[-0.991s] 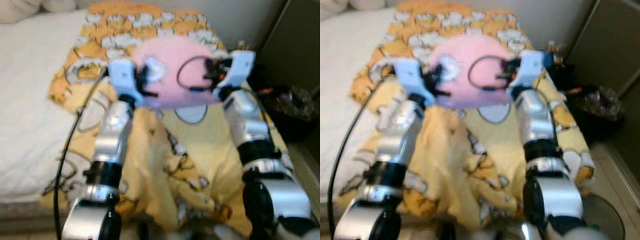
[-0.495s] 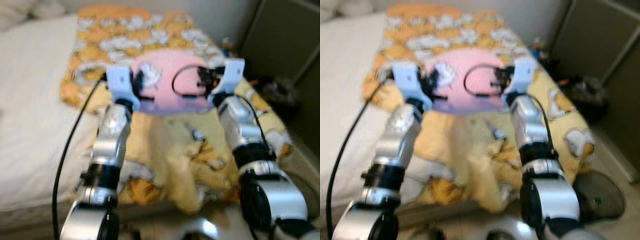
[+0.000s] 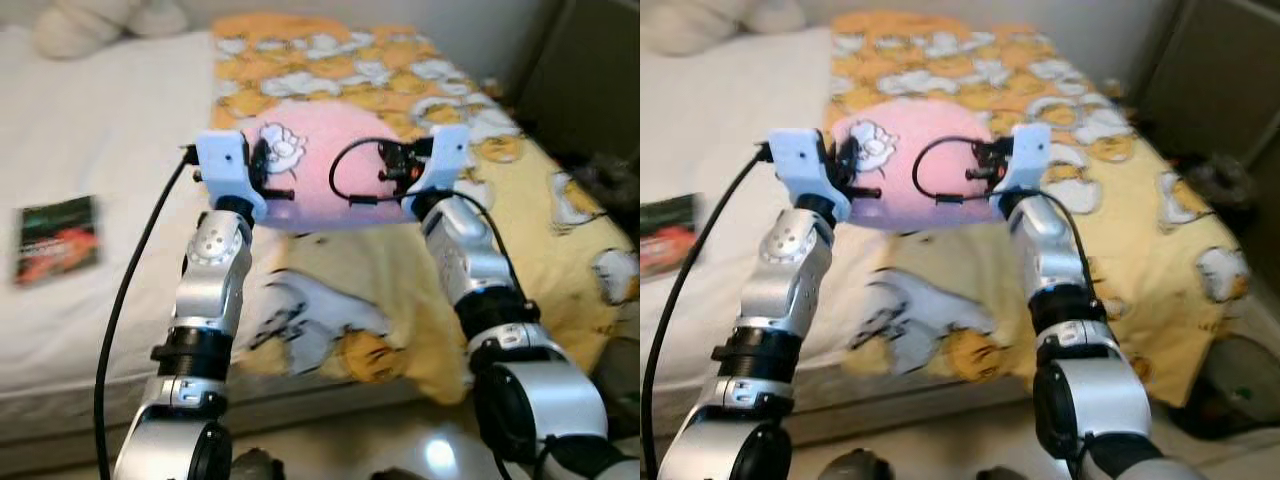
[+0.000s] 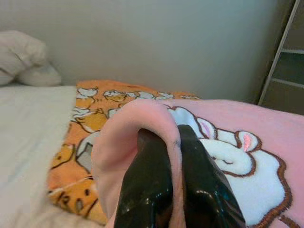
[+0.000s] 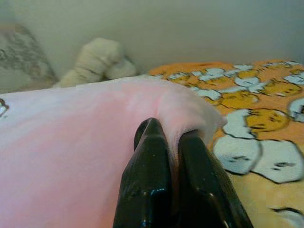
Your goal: Clean up the room
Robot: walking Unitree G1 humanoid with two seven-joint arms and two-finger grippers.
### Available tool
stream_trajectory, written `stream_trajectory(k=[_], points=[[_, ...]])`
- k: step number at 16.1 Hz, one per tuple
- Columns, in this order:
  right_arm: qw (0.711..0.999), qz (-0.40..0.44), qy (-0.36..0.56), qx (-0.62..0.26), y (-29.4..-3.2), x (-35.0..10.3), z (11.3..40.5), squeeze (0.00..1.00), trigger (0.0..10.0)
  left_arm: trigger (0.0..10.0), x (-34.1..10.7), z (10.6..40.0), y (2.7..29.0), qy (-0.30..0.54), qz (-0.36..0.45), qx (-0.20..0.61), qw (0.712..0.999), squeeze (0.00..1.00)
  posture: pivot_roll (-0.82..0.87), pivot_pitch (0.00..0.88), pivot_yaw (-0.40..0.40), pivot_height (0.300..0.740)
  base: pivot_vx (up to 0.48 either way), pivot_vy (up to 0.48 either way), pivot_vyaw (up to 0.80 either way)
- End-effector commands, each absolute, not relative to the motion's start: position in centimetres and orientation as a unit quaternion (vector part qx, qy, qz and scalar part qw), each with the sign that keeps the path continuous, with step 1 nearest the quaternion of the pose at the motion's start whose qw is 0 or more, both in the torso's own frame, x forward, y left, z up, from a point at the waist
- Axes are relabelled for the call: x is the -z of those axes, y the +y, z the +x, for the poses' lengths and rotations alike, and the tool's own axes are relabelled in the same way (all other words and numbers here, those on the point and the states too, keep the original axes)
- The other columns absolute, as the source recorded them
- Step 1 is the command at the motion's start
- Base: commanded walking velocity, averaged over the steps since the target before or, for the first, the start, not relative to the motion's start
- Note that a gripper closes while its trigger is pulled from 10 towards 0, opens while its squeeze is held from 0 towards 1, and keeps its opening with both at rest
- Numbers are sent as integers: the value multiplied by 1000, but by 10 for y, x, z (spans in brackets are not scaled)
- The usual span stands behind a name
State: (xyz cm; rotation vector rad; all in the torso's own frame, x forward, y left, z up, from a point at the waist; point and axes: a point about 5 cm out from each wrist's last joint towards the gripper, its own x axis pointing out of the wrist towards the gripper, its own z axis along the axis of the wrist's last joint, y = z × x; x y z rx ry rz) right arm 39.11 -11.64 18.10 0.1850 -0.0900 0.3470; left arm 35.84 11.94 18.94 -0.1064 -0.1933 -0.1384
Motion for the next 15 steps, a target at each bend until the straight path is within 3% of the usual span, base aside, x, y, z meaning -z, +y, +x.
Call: stream_trajectory(k=[1, 15], points=[[983, 87, -57, -153, -131, -184, 392, 0, 0, 0, -202, 361, 111, -113, -57, 79, 989, 0, 123, 0, -38, 740, 0, 480, 0], [979, 89, -52, -177, -121, -179, 392, 0, 0, 0, -196, 364, 116, -105, -29, 58, 992, 0, 131, 0, -45, 740, 0, 480, 0]])
